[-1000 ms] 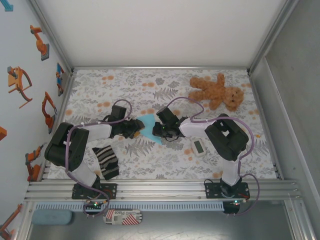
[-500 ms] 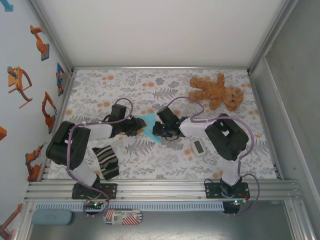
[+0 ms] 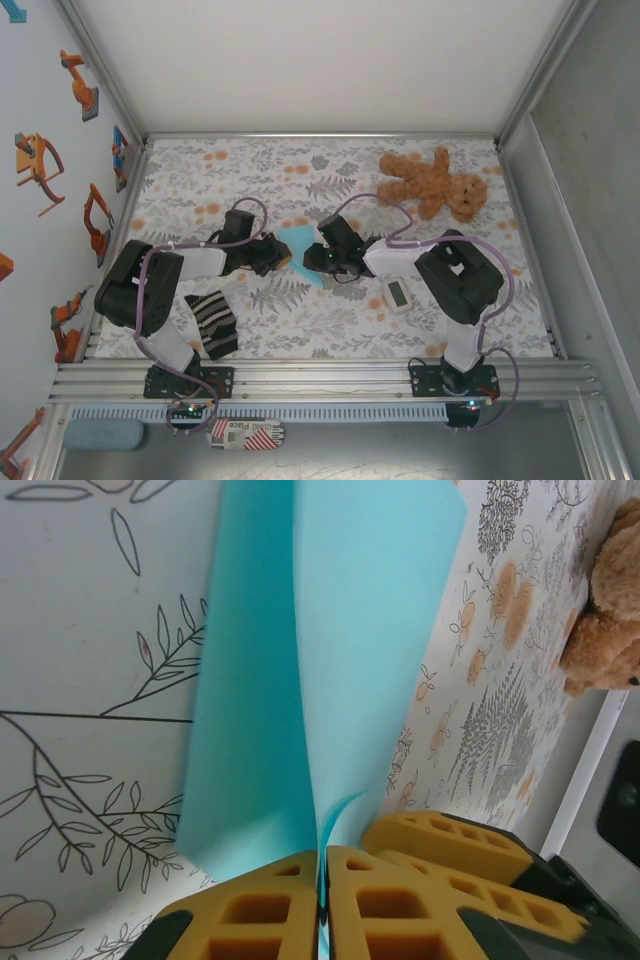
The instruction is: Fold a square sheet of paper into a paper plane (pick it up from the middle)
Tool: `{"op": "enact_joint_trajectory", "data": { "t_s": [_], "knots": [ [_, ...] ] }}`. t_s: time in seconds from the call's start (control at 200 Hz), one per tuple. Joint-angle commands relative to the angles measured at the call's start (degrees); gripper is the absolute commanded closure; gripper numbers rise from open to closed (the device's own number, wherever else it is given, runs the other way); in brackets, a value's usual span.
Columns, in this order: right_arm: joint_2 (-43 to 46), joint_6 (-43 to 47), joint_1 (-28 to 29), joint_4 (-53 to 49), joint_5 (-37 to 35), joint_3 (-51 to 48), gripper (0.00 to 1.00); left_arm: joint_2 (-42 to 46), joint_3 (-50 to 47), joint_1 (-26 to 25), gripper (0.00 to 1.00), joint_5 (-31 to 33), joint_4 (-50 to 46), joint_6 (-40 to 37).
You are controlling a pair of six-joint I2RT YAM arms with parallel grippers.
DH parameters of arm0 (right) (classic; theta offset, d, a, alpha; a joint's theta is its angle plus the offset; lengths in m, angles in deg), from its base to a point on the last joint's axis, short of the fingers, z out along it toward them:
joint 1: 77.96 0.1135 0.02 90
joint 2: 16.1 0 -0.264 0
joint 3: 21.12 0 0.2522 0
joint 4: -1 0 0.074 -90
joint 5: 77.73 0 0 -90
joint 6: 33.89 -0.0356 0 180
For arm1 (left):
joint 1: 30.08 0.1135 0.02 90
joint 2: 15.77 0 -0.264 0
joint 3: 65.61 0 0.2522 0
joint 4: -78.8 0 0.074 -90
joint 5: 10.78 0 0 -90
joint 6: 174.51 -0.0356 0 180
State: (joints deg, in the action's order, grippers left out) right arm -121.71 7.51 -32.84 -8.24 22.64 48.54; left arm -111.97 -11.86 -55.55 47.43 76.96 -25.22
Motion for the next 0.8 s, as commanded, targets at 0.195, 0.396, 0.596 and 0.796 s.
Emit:
{"op": "enact_joint_trajectory", "data": {
  "t_s": [0.195, 0.396, 0.596, 0.796],
  "knots": [
    [10.14, 16.76, 0.99, -1.96, -10.19, -3.16, 0.64, 4.84, 4.22, -0.21, 0.92, 6.94, -9.7, -0.27],
    [7.24, 25.5, 6.58, -6.33, -15.57, 1.08, 0.67, 4.17, 6.14, -0.38, 0.91, 7.97, -12.51, 1.59],
    [1.88, 28.11, 9.18, -7.15, -19.32, 5.27, 0.66, 3.02, 7.81, -0.54, 0.91, 8.57, -14.44, 2.08],
    [-0.84, 29.28, 10.13, -7.5, -20.05, 7.23, 0.65, 2.43, 8.34, -0.64, 0.91, 8.69, -15.0, 2.67]
  ]
}}
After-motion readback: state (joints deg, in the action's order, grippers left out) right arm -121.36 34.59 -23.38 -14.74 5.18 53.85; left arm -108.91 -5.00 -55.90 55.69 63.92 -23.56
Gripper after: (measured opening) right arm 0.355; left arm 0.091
